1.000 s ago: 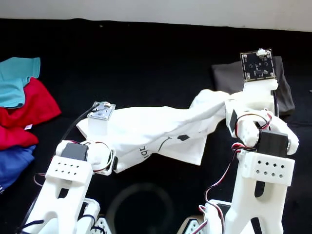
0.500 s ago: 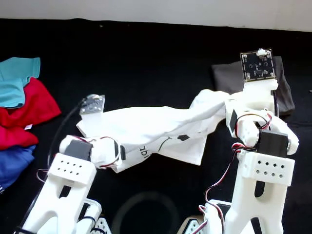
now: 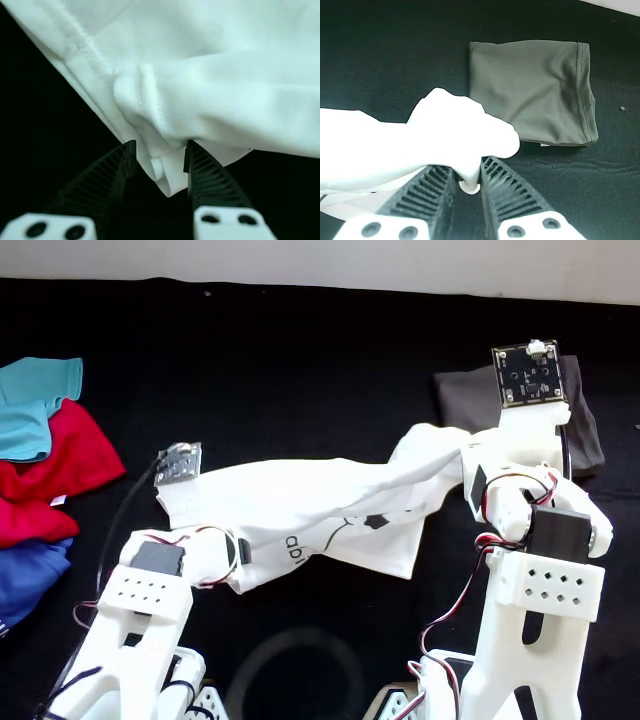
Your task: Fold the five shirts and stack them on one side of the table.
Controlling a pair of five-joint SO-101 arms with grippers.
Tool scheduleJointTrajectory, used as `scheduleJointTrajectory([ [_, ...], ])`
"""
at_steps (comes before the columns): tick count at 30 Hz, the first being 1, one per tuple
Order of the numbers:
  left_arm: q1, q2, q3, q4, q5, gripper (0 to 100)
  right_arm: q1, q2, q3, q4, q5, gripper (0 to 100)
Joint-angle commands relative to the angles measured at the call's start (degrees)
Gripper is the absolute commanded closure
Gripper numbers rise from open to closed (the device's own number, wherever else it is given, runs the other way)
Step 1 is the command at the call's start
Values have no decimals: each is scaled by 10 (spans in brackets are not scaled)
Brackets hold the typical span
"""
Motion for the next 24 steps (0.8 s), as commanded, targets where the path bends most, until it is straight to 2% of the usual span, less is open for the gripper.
scheduleJointTrajectory([
  [1,8,-3,-2,-23,-4,835,6,-18,1,-7,1,992],
  [9,11,7,-3,-83,-4,803,6,-15,1,-7,-2,992],
  [13,11,106,-22,-134,-4,804,6,-16,1,-7,-2,992],
  [19,12,289,-140,-98,11,828,6,-19,1,-7,0,992],
  [24,13,325,-197,-55,20,839,6,-19,1,-7,0,992],
])
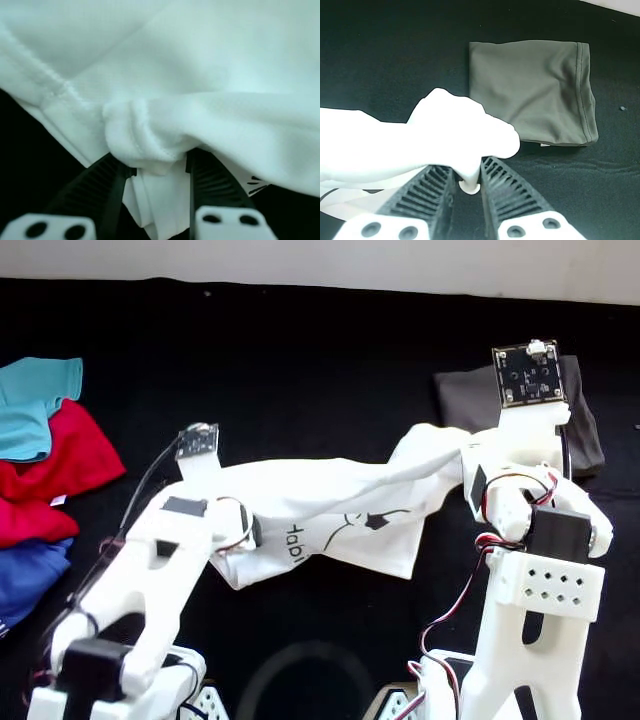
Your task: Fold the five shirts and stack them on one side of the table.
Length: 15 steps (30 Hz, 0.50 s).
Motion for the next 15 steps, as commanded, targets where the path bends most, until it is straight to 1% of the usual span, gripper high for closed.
scheduleJointTrajectory([
  [1,6,7,-40,17,5,839,6,-19,1,-7,0,992],
  [4,6,7,-54,25,5,839,6,-18,1,-7,1,992],
  [9,6,8,-116,93,6,839,6,-15,1,-7,1,992],
  [15,7,14,-136,98,6,840,6,-15,1,-10,1,992],
])
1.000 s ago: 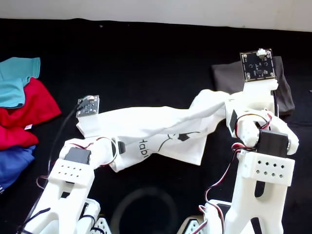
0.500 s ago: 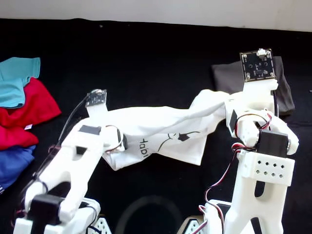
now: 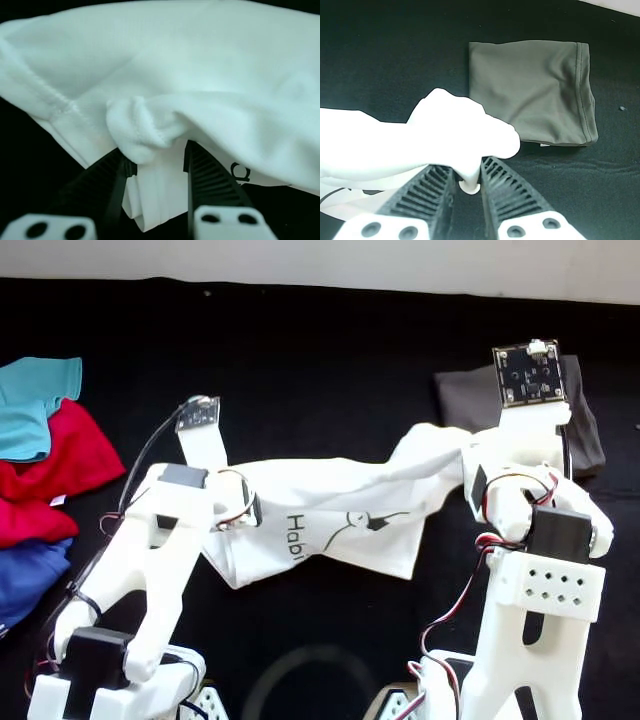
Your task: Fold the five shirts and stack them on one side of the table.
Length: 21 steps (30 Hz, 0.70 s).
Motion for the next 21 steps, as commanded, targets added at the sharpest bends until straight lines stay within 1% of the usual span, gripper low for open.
scheduleJointTrajectory([
  [1,8,1,-22,4,6,840,6,-15,1,-10,1,992],
  [6,8,2,-21,-2,4,840,6,-15,1,-10,1,992],
  [10,8,16,-22,-37,3,841,6,-16,1,-10,0,992],
  [12,8,39,-24,-44,3,877,6,-18,1,-9,0,992],
  [15,8,70,-26,-52,3,966,6,-20,1,-7,0,992],
  [17,8,80,-36,-55,2,988,6,-20,1,-7,-1,992],
  [21,7,72,-63,-55,-4,990,6,-19,1,-7,-2,992],
])
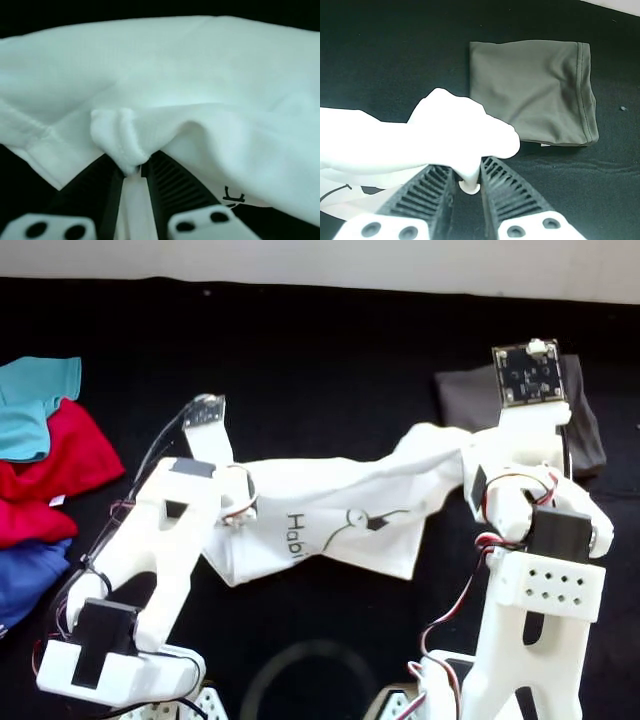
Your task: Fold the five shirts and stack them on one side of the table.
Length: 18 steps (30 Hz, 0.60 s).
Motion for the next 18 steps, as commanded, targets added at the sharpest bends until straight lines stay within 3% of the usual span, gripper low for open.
scheduleJointTrajectory([
  [1,5,-21,-39,-6,-6,990,6,-19,2,-7,-2,992],
  [4,4,-66,-53,18,-7,990,6,-19,2,-7,-2,992],
  [9,3,-163,-103,134,-11,990,8,-14,1,-44,-3,992],
  [14,3,-233,-153,233,-134,990,6,-15,-24,-69,-3,992],
  [18,3,-272,-214,308,-143,990,8,-15,-94,-66,-3,992],
])
